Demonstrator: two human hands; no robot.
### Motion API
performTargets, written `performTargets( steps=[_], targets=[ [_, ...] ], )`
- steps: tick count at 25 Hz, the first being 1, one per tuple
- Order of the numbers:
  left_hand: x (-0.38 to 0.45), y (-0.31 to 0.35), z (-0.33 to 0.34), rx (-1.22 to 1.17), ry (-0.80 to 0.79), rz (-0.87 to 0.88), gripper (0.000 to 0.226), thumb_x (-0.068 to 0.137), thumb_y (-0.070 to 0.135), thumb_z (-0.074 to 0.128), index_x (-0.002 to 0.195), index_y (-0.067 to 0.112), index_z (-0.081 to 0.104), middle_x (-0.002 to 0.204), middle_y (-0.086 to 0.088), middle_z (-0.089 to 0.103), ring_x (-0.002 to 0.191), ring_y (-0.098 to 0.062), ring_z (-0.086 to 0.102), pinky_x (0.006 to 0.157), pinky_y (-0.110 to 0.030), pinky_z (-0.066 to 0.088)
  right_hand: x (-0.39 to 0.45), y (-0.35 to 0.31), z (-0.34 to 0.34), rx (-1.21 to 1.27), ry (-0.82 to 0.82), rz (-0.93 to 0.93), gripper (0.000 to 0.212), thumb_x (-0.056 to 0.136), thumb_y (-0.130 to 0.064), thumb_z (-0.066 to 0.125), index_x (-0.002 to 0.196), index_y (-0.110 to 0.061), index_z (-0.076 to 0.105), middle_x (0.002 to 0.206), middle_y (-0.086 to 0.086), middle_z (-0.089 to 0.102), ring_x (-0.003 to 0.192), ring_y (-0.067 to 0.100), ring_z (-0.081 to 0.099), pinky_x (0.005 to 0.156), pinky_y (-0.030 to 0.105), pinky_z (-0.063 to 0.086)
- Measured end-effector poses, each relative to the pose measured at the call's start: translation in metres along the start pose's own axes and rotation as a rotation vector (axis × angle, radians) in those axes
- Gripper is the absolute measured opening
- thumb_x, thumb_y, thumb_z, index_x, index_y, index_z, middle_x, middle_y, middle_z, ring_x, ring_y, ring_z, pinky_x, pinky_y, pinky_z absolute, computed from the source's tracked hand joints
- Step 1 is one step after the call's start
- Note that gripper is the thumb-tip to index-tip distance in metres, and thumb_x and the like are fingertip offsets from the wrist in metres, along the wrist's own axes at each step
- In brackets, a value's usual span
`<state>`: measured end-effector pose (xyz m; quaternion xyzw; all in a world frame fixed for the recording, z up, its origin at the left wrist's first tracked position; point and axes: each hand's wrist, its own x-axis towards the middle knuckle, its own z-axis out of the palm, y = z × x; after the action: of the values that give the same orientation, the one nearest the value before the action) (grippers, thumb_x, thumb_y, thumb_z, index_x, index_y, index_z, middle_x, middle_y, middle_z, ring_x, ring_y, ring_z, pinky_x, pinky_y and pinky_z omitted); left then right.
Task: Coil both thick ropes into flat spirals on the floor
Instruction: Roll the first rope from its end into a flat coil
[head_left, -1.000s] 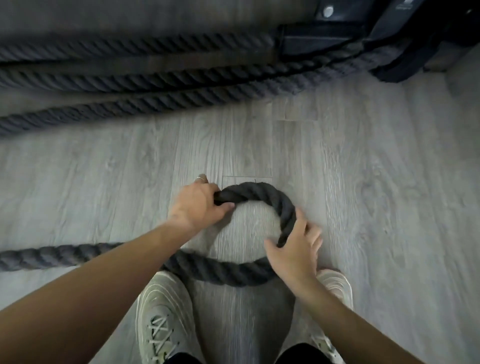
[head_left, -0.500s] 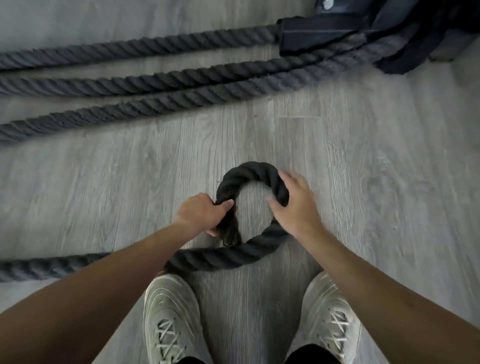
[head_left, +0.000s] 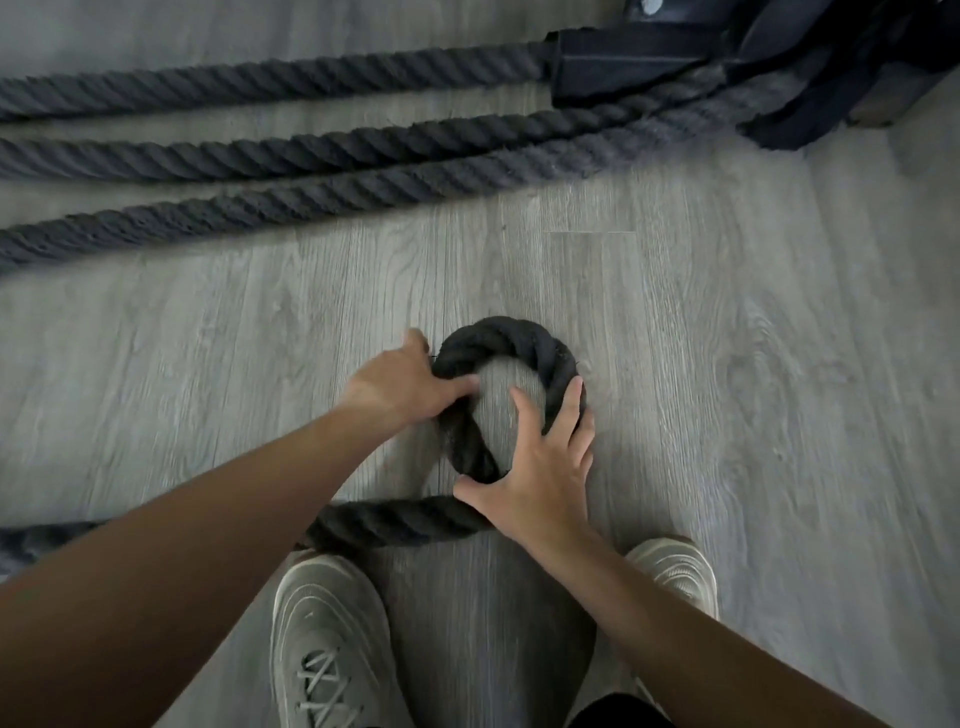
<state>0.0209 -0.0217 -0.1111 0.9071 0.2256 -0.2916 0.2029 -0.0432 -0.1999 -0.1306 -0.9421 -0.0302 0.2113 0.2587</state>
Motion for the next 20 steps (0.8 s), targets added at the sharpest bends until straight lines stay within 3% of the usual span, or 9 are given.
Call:
performTargets(
  steps=[1,3,6,9,11,13,16,18,20],
  targets=[
    [0.008,0.005,-0.002,-0.024,0.085,0.117,0.079,0.083,0.067,0.062,0.143,0.022,0.036,0.121,-0.009,0.062,0.103,-0.026,0.066,0.084,-0.038,0.053,0.000,0.003,-0.001,0.014,0.021,-0.007,0.111,0.056,-0.060,0.077,0.150,-0.038,0.023,0.165,0.007,-0.019,0.149,0.041,0.003,0.117,0.061,0.023],
    [0.021,0.016,-0.006,-0.093,0.093,0.379,0.077,0.092,0.045,0.065,0.156,0.033,0.023,0.145,-0.008,0.050,0.122,-0.026,0.058,0.100,-0.039,0.048,0.003,0.010,-0.004,0.048,0.064,-0.019,0.103,0.053,-0.057,0.077,0.144,-0.037,0.033,0.166,0.006,-0.004,0.142,0.033,0.016,0.112,0.056,0.034],
    [0.031,0.015,0.000,-0.108,-0.003,0.525,0.072,0.096,0.018,0.063,0.157,0.036,0.028,0.149,-0.005,0.048,0.134,-0.025,0.049,0.112,-0.034,0.038,0.006,0.021,-0.013,0.063,0.105,-0.063,0.094,0.057,-0.054,0.079,0.140,-0.034,0.040,0.164,0.000,0.011,0.138,0.022,0.022,0.104,0.045,0.044],
    [0.024,0.002,0.005,-0.240,0.068,0.422,0.073,0.095,0.018,0.065,0.154,0.045,0.031,0.130,-0.010,0.050,0.112,-0.025,0.059,0.098,-0.028,0.047,0.025,0.033,-0.032,0.081,0.095,-0.127,0.088,0.060,-0.047,0.083,0.138,-0.030,0.046,0.162,-0.009,0.030,0.140,0.015,0.035,0.105,0.036,0.041],
    [0.010,-0.011,0.007,-0.302,0.084,0.313,0.071,0.096,0.025,0.065,0.152,0.050,0.029,0.124,-0.009,0.046,0.096,-0.019,0.057,0.086,-0.026,0.051,0.044,0.042,-0.050,0.115,0.054,-0.140,0.080,0.060,-0.045,0.086,0.131,-0.031,0.051,0.148,-0.013,0.048,0.129,0.013,0.050,0.107,0.038,0.045],
    [-0.009,-0.027,0.018,-0.424,0.079,0.224,0.071,0.092,0.036,0.069,0.150,0.050,0.031,0.123,-0.004,0.049,0.102,-0.019,0.056,0.091,-0.032,0.053,0.061,0.046,-0.068,0.178,0.077,-0.087,0.069,0.060,-0.046,0.090,0.120,-0.034,0.057,0.123,-0.015,0.061,0.110,0.011,0.062,0.095,0.041,0.054],
    [-0.031,-0.035,0.040,-0.481,0.117,0.141,0.076,0.081,0.047,0.077,0.142,0.034,0.033,0.121,-0.008,0.060,0.110,-0.028,0.062,0.092,-0.039,0.053,0.070,0.049,-0.071,0.177,0.106,0.014,0.057,0.066,-0.047,0.090,0.114,-0.031,0.064,0.109,-0.015,0.068,0.093,0.008,0.067,0.085,0.038,0.060],
    [-0.032,-0.028,0.043,-0.377,0.155,0.106,0.078,0.078,0.049,0.079,0.137,0.023,0.034,0.120,-0.009,0.055,0.107,-0.028,0.061,0.085,-0.037,0.050,0.056,0.050,-0.056,0.223,0.194,0.085,0.050,0.074,-0.050,0.082,0.117,-0.030,0.065,0.106,-0.014,0.069,0.092,0.007,0.067,0.084,0.037,0.060],
    [-0.029,-0.022,0.037,-0.228,0.221,0.137,0.083,0.073,0.053,0.081,0.134,0.017,0.038,0.124,-0.011,0.045,0.108,-0.030,0.057,0.087,-0.040,0.049,0.032,0.044,-0.034,0.326,0.271,0.159,0.053,0.084,-0.049,0.072,0.131,-0.031,0.057,0.118,-0.008,0.066,0.105,0.013,0.065,0.092,0.039,0.057]
  ],
)
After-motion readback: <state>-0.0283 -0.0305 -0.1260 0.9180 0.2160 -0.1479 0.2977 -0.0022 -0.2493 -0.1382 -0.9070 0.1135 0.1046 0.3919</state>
